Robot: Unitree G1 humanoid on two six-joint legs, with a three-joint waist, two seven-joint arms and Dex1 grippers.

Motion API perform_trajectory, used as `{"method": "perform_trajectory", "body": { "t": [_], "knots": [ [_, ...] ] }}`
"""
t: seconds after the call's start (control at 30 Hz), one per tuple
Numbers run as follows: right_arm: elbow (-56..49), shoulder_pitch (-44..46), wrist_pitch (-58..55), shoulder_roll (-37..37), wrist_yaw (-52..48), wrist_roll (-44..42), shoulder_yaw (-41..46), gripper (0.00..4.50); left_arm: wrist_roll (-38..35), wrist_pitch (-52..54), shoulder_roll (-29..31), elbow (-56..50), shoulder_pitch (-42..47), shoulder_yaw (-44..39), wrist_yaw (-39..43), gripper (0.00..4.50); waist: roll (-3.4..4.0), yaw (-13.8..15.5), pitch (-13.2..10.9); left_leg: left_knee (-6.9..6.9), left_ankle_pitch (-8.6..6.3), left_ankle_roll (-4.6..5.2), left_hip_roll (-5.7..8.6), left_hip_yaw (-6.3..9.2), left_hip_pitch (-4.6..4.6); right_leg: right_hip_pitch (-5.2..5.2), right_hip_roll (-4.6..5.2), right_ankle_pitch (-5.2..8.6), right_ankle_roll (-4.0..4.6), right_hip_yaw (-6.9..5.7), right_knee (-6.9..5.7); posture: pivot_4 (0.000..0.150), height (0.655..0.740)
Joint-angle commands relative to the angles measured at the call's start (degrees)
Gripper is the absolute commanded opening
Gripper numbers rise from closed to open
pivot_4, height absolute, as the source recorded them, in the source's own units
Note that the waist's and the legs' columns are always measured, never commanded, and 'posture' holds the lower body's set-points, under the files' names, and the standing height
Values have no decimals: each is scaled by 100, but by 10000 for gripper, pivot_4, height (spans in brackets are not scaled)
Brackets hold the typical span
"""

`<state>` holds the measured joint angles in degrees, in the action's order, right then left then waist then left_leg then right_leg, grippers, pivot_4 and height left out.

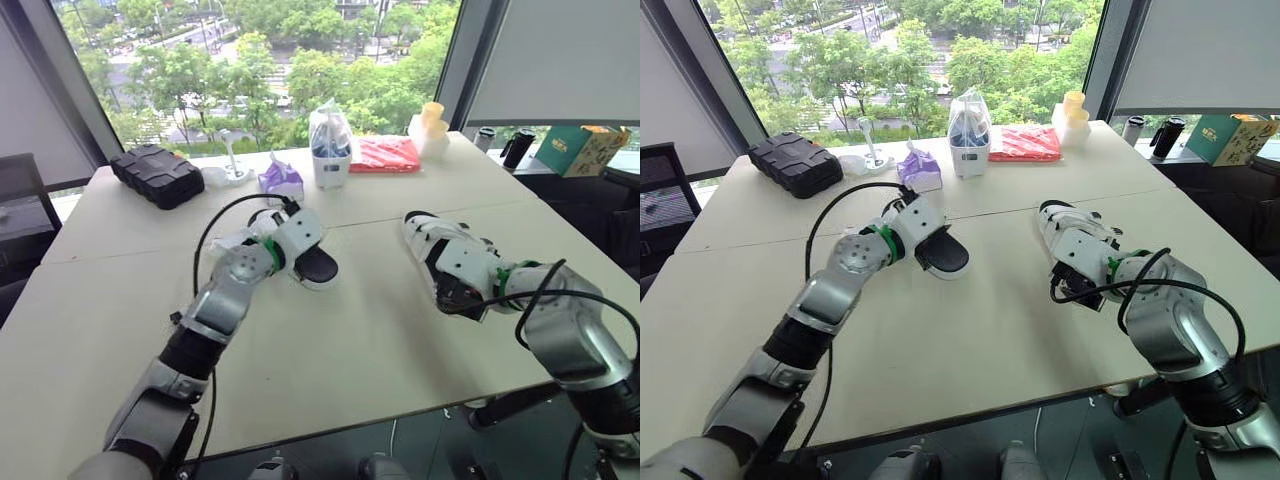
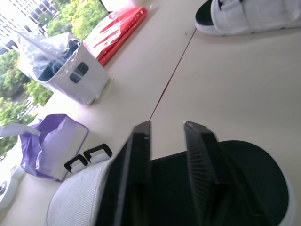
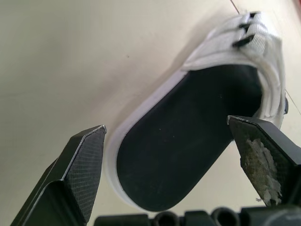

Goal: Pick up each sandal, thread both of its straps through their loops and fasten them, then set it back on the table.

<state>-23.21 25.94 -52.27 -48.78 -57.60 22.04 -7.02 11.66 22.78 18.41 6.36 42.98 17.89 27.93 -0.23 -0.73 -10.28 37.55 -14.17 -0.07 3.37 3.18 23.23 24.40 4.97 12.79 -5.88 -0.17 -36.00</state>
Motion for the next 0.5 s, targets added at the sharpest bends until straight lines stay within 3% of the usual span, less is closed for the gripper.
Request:
{"method": "perform_trajectory", "body": {
  "t": [0.03,0.13,0.5],
  "knots": [
    [-270,188,-324,-161,55,-176,195,45000,378,195,-100,98,275,111,-264,28665,0,15,0,0,0,0,0,0,1,1,1,0,0,0,0,1500,7400],
    [-251,262,-462,-275,138,-227,180,45000,861,360,-263,287,521,383,-575,43343,-2,68,-2,6,0,0,3,2,9,4,4,0,0,-2,0,1500,7400],
    [-225,363,-482,-379,392,-474,-79,45000,1601,-419,-320,2116,1120,562,-1522,44355,-4,146,-3,17,-1,0,3,3,16,7,5,0,0,-4,1,1500,7400]
  ]
}}
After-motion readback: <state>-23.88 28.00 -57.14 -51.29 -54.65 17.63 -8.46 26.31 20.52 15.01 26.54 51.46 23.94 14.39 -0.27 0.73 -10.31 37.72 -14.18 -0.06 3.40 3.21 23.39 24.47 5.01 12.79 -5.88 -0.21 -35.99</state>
